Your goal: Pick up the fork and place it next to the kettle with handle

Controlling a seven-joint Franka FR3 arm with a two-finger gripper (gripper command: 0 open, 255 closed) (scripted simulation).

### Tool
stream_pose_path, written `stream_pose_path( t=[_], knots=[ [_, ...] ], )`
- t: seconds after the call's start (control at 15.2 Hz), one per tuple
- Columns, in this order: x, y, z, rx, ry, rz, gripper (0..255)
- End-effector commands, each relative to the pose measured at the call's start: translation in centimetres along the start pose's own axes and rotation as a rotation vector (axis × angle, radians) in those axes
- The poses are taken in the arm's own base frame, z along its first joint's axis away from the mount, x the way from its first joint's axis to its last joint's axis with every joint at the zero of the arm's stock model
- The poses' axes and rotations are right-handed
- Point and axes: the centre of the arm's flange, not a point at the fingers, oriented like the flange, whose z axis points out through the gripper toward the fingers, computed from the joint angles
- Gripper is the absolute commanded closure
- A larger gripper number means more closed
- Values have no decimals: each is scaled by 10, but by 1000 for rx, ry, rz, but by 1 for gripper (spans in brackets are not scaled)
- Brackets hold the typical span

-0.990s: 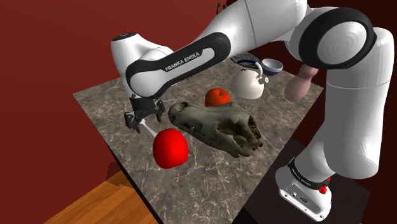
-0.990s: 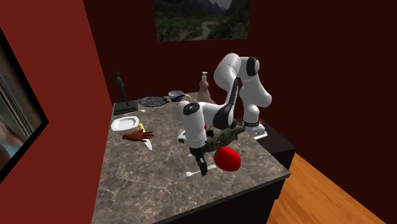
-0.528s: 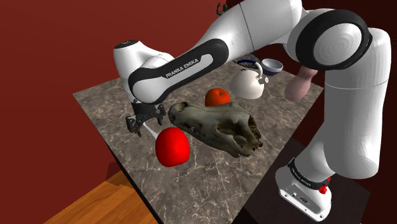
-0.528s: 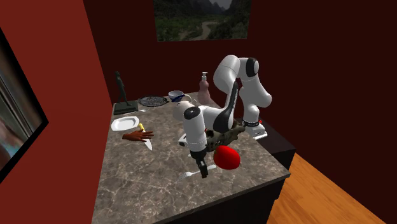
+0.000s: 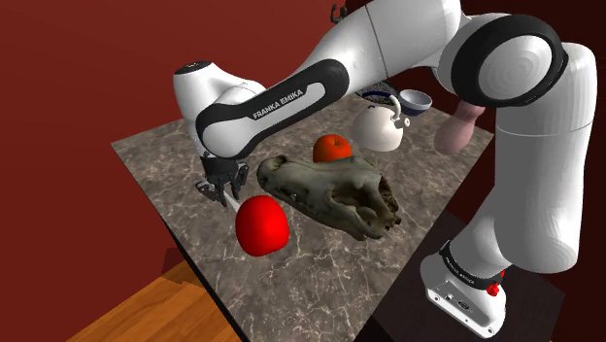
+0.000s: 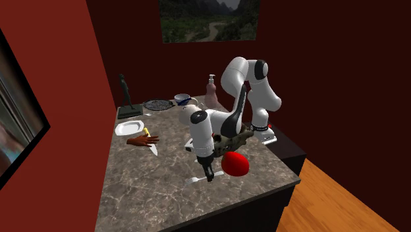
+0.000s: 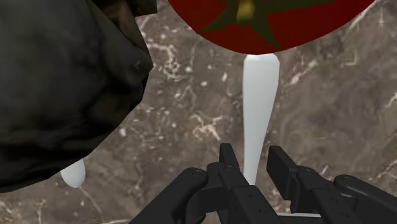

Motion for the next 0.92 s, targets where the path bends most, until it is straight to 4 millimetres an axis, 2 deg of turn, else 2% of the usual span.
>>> stream_pose_path(
  t=[0.0, 0.33, 0.86],
  knots=[
    [0, 0, 0, 0, 0, 0, 255],
    [0, 0, 0, 0, 0, 0, 255],
    [-5, 0, -42, 0, 0, 0, 255]
  ],
)
